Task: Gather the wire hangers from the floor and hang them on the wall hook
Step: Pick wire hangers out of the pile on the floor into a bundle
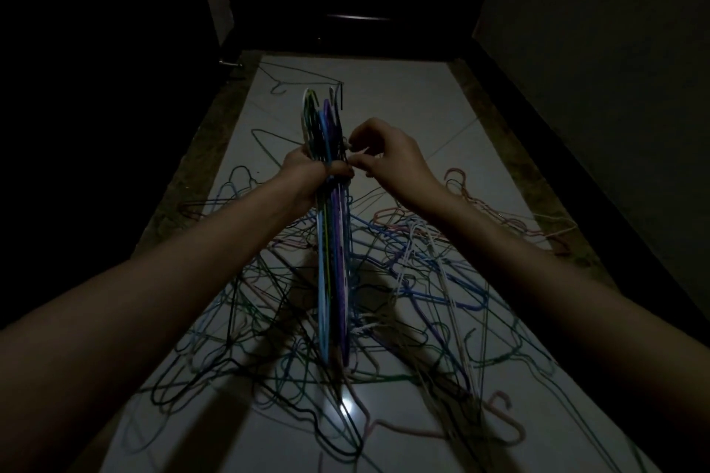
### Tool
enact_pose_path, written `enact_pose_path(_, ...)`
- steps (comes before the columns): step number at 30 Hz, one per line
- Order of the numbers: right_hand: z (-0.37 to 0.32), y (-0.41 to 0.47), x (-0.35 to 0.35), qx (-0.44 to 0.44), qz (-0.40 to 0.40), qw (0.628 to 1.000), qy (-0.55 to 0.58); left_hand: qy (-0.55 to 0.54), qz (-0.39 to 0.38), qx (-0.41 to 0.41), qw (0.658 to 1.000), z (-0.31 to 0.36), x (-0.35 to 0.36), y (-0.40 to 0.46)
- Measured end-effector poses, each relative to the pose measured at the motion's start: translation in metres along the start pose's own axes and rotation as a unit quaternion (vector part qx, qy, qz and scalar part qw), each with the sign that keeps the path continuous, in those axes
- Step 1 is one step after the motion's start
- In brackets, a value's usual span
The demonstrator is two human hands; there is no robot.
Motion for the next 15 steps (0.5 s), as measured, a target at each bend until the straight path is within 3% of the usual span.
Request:
enact_pose_path(9, 0.030, -0.035, 0.019, 0.108, -0.203, 0.972, -0.042, -0.095, 0.109, -0.033, 0.989, -0.004, -0.012, 0.015)
enact_pose_path(15, 0.021, -0.034, 0.029, 0.079, -0.245, 0.962, -0.093, -0.128, 0.130, -0.036, 0.983, -0.003, -0.011, 0.016)
Point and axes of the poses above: each hand's wrist, its own y-axis towards the middle knuckle, its own x-axis out of the palm, z = x × y, the point moved 5 cm from there along y, towards the middle knuckle, and after that the axes turned 14 degrees about z, right-handed, at the moved point
